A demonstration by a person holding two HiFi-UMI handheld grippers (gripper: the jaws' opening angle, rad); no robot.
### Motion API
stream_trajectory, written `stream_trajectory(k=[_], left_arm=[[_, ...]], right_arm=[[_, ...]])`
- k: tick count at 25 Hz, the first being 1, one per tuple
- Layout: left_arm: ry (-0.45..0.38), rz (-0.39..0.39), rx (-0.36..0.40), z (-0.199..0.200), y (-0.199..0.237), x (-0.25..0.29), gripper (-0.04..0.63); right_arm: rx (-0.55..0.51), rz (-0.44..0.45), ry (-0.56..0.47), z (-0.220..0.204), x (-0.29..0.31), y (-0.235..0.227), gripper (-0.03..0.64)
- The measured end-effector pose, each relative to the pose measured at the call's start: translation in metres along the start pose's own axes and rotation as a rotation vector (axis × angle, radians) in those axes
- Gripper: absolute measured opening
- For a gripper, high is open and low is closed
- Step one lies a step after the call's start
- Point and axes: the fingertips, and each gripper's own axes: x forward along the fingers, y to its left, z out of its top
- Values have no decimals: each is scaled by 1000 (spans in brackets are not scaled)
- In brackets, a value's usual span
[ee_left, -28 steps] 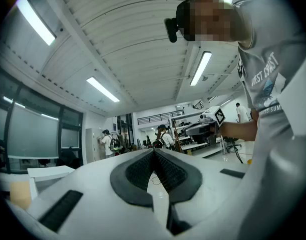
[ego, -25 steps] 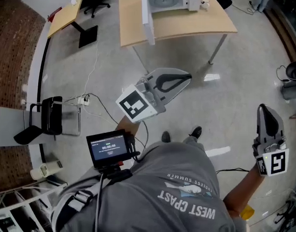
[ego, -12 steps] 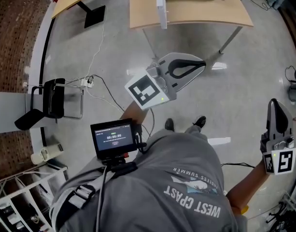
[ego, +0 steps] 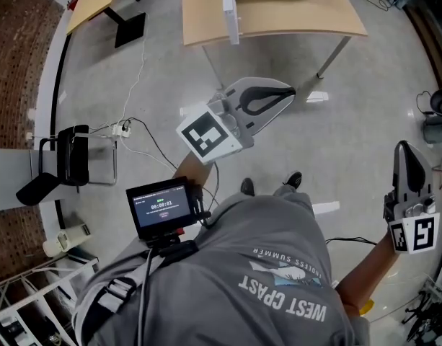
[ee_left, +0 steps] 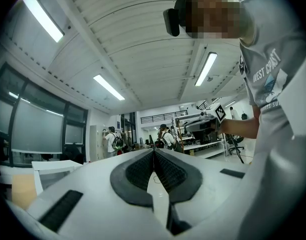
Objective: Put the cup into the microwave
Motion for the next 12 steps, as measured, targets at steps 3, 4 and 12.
stream_trajectory(k=[3,4,12], left_arm=[[7,9,-8,-2,3,0,20],[12,14,-11,-4,3,3,21],[77,95,-33,-27,31,52,20]], right_arm=[[36,11,-33,2,2,-3,20],[40,15,-34,0,2,-7,20],[65,37,-20,-40,36,-81,20]])
